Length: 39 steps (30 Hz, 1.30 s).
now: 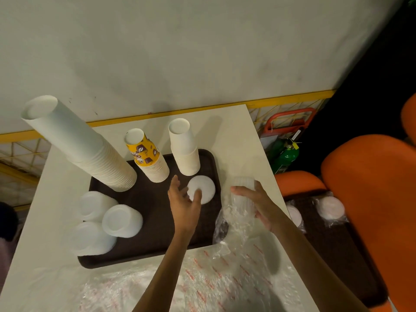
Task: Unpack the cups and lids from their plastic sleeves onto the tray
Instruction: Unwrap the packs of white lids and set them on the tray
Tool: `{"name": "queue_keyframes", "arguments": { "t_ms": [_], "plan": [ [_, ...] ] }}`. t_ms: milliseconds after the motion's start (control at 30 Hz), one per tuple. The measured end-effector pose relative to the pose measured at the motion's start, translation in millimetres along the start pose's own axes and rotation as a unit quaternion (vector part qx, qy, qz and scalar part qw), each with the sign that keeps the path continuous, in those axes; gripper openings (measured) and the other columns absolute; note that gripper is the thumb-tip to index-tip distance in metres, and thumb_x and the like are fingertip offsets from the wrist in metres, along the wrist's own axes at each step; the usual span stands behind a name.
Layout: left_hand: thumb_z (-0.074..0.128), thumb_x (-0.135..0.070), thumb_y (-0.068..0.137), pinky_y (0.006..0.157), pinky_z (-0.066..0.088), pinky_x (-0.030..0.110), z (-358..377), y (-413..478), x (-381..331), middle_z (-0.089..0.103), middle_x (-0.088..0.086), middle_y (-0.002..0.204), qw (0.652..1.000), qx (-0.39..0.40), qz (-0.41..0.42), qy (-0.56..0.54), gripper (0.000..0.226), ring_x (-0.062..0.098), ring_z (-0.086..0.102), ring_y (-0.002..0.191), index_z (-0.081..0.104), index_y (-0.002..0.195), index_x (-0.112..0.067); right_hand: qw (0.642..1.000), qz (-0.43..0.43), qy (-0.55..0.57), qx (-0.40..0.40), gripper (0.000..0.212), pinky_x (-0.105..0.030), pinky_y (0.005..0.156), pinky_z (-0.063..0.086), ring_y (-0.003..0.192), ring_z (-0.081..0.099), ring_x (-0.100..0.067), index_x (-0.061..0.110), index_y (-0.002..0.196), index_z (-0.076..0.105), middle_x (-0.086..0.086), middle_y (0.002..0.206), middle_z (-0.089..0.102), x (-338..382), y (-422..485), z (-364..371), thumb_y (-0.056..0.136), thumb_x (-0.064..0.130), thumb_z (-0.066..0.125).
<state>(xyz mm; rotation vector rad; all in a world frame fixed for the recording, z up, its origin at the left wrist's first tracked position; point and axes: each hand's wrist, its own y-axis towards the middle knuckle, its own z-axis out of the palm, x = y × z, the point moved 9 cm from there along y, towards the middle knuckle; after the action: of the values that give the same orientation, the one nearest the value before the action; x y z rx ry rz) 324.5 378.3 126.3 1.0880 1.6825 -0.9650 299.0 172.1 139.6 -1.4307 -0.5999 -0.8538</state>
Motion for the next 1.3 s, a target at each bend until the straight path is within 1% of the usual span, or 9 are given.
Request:
{"name": "queue_keyframes", "arguments": {
  "t_ms": [67,167,300,400,533,700,867,1067,1300],
  "plan": [
    [0.064,-0.011,0.087,0.084,0.05,0.016,-9.8,-17.0,-35.4,0.054,0.013,0.13,0.994,-0.004,0.052,-0.095,0.054,0.022,0.061,0.11,0.039,0.135,-0.013,1.0,-0.006,0.015,0.015,0.065,-0.032,0.08,0.042,0.102,0.05,-0.013,0.027,0.131,0.036,0.005,0.12,0.05,2.5,-9.3,4.9,0.079,0.026,0.074],
    [0.059,-0.018,0.082,0.085,0.051,0.021,-20.0,-50.8,-90.0,0.059,0.016,0.115,0.967,0.04,0.155,-0.197,0.045,0.023,0.065,0.102,0.046,0.124,-0.008,0.999,-0.028,0.023,0.027,0.055,-0.023,0.065,0.041,0.091,0.052,-0.006,0.03,0.122,0.04,0.011,0.109,0.054,8.7,-27.4,12.7,0.08,0.021,0.073],
    [0.05,-0.016,0.084,0.083,0.051,0.021,-21.2,-91.0,-128.1,0.058,0.014,0.116,0.944,0.108,0.257,-0.179,0.036,0.025,0.064,0.105,0.047,0.12,-0.014,0.998,-0.049,-0.001,0.047,0.061,-0.03,0.078,0.049,0.105,0.057,-0.013,0.027,0.129,0.041,0.004,0.12,0.057,12.3,-48.7,25.1,0.077,0.027,0.075],
    [0.046,-0.016,0.085,0.085,0.053,0.023,-25.7,-104.1,-132.5,0.06,0.005,0.116,0.942,0.114,0.284,-0.14,0.036,0.022,0.064,0.104,0.048,0.121,-0.017,0.995,-0.072,-0.004,0.073,0.055,-0.023,0.072,0.051,0.102,0.058,-0.012,0.023,0.127,0.044,-0.003,0.121,0.056,19.2,-64.9,31.7,0.08,0.016,0.072],
    [0.045,-0.017,0.085,0.078,0.054,0.023,-34.7,-111.2,-131.2,0.06,0.006,0.111,0.94,0.117,0.296,-0.12,0.037,0.016,0.065,0.093,0.049,0.121,-0.013,0.99,-0.1,0.007,0.103,0.041,-0.02,0.072,0.052,0.096,0.06,-0.007,0.026,0.112,0.049,-0.001,0.113,0.058,28.6,-79.7,32.9,0.08,0.008,0.069],
    [0.048,-0.031,0.09,0.069,0.057,0.024,-34.0,-124.8,-127.4,0.066,-0.002,0.099,0.949,0.136,0.277,-0.07,0.022,0.016,0.067,0.079,0.055,0.111,-0.027,0.991,-0.084,-0.017,0.102,0.077,-0.032,0.08,0.051,0.101,0.056,-0.015,0.026,0.129,0.04,0.002,0.112,0.055,26.8,-96.2,32.5,0.06,0.04,0.07],
    [0.057,-0.033,0.091,0.056,0.052,0.016,-33.7,-135.4,-120.1,0.066,-0.009,0.084,0.956,0.142,0.255,-0.02,0.01,0.011,0.066,0.066,0.06,0.1,-0.031,0.993,-0.057,-0.022,0.101,0.084,-0.039,0.081,0.053,0.107,0.059,-0.02,0.025,0.131,0.042,-0.002,0.118,0.058,19.8,-100.9,31.8,0.06,0.052,0.078],
    [0.058,-0.044,0.086,0.058,0.053,0.018,-41.6,-143.1,-117.6,0.065,-0.01,0.07,0.965,0.081,0.25,-0.007,0.018,0.011,0.065,0.062,0.062,0.096,-0.03,0.996,-0.038,-0.017,0.083,0.079,-0.036,0.077,0.053,0.102,0.059,-0.021,0.024,0.129,0.041,-0.003,0.114,0.058,16.5,-106.1,34.6,0.061,0.053,0.071],
    [0.063,-0.037,0.077,0.063,0.054,0.021,-34.3,-135.1,-115.3,0.068,-0.008,0.071,0.975,0.129,0.166,-0.076,0.017,0.011,0.065,0.063,0.062,0.093,-0.03,0.994,-0.053,-0.031,0.085,0.084,-0.046,0.092,0.051,0.106,0.058,-0.023,0.023,0.133,0.039,-0.003,0.117,0.056,20.3,-109.2,37.2,0.061,0.054,0.07]
  ]
}}
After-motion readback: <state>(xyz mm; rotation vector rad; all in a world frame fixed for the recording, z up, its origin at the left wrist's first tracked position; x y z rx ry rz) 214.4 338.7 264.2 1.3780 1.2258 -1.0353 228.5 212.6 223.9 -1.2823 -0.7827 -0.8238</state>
